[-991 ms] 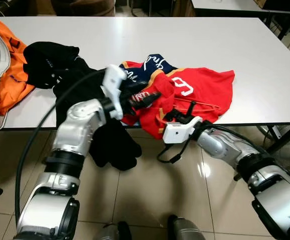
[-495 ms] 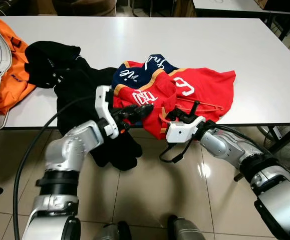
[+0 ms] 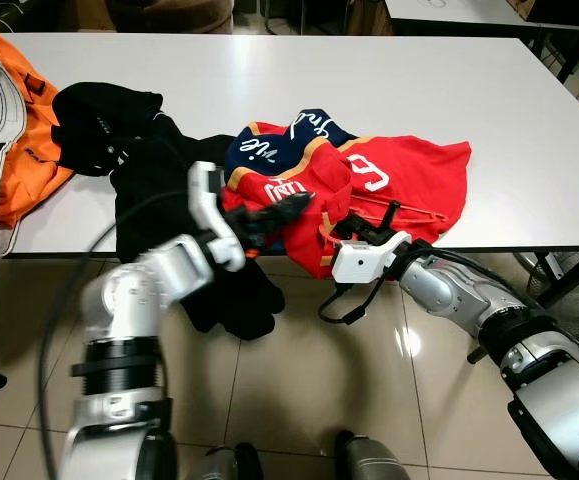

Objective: Hang hanger

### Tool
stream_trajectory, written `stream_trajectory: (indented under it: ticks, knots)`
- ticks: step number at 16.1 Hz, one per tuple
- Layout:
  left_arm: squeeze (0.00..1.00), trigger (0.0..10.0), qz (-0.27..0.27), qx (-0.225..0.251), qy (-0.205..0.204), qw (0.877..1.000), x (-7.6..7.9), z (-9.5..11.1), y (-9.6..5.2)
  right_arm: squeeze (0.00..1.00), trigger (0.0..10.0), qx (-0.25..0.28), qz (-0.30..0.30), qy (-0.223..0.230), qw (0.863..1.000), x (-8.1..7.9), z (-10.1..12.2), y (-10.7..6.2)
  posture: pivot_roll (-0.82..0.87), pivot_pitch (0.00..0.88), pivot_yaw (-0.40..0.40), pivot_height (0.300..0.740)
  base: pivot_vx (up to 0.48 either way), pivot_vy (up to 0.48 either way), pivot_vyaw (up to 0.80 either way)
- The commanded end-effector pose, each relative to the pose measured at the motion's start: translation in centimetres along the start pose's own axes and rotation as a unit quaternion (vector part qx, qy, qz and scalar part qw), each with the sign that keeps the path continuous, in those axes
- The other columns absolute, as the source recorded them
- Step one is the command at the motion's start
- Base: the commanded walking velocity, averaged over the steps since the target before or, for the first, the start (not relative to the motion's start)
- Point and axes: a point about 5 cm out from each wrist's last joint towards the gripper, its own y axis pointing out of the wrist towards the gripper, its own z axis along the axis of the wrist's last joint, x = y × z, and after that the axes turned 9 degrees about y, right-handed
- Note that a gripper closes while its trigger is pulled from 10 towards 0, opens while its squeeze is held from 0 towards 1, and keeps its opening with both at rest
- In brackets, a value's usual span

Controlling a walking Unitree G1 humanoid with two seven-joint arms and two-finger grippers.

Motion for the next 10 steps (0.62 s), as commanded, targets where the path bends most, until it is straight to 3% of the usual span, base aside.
stream_trajectory:
  ticks: [1,5,10]
  knots:
    - [0.0,10.0,0.009,-0.011,0.0,1.0,0.0,-0.2,0.3,0.0,0.0,-0.011,-0.005,0.005,1.0,0.2,-0.4,-0.2,-0.24,0.098,0.055,0.74,0.0,0.0,0.0]
    - [0.0,10.0,0.034,-0.032,-0.041,0.998,-0.5,-1.7,1.2,0.0,0.0,-0.005,-0.007,0.003,1.0,0.3,-0.2,-0.2,-0.26,0.099,0.059,0.74,0.0,0.0,0.0]
    - [0.0,10.0,0.07,-0.037,-0.037,0.996,-1.7,-2.0,1.2,0.0,0.0,-0.001,-0.011,0.0,1.0,0.6,-0.1,-0.2,-0.26,0.096,0.064,0.74,0.0,0.0,0.0]
